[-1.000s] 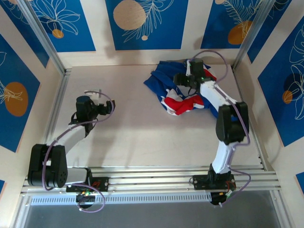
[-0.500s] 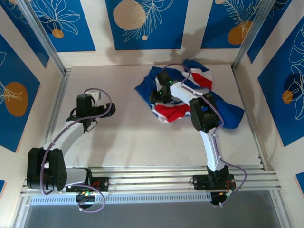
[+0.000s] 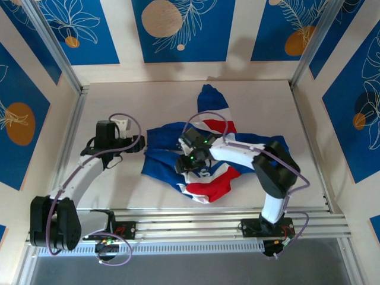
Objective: Zip up the jacket
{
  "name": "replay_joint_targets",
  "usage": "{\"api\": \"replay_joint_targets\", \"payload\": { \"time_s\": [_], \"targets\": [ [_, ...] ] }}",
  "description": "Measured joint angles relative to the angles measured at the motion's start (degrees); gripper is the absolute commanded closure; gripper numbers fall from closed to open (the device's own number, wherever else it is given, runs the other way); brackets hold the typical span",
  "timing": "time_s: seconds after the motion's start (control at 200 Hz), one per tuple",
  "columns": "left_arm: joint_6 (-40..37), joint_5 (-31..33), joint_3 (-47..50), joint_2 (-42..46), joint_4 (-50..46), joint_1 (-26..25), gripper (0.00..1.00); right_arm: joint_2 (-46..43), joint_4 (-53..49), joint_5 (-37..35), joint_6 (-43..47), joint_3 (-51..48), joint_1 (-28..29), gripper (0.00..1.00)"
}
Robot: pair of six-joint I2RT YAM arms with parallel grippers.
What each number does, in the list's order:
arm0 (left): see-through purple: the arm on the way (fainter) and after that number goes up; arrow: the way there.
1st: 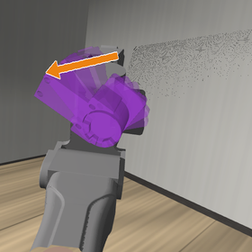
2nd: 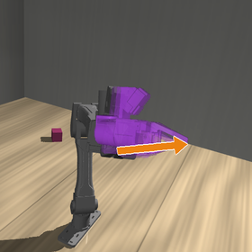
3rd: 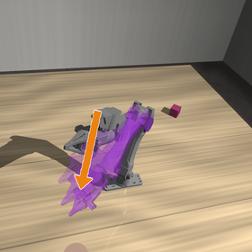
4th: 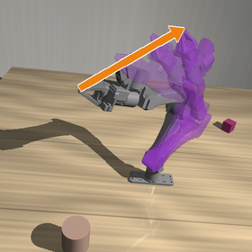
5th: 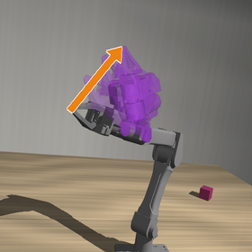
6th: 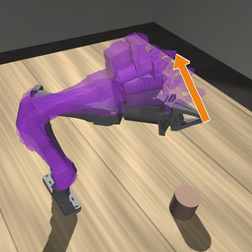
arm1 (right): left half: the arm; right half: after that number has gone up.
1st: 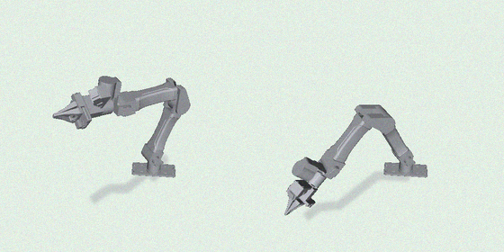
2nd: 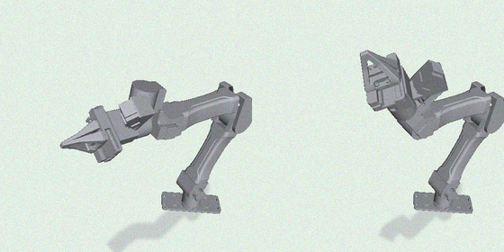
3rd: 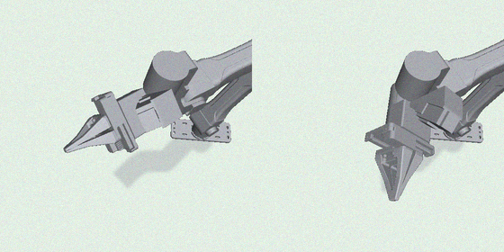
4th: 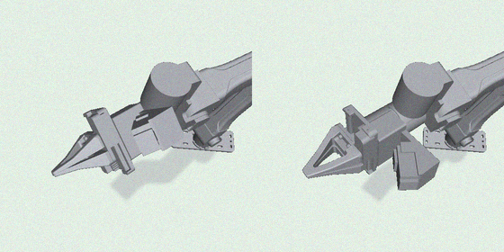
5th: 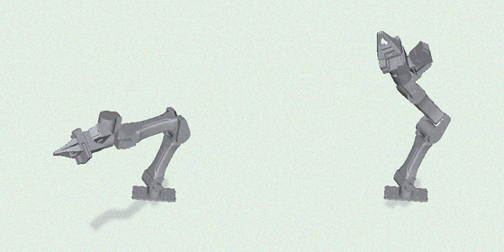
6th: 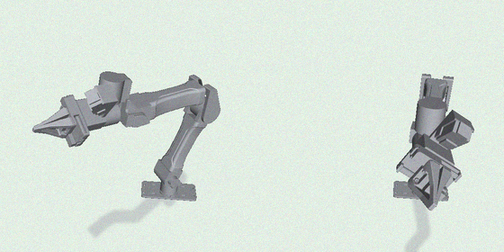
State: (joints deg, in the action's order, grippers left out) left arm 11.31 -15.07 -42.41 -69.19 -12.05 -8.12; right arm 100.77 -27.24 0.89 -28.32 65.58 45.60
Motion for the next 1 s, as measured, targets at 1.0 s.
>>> {"api": "replay_joint_targets", "payload": {
  "time_s": [1.0],
  "targets": [
    [11.3, -2.5, -7.3, -28.2, 2.9, -7.5, 0.50, 16.6, -9.2, 6.3, -0.1, 16.1, -23.9, 0.59]
  ]
}}
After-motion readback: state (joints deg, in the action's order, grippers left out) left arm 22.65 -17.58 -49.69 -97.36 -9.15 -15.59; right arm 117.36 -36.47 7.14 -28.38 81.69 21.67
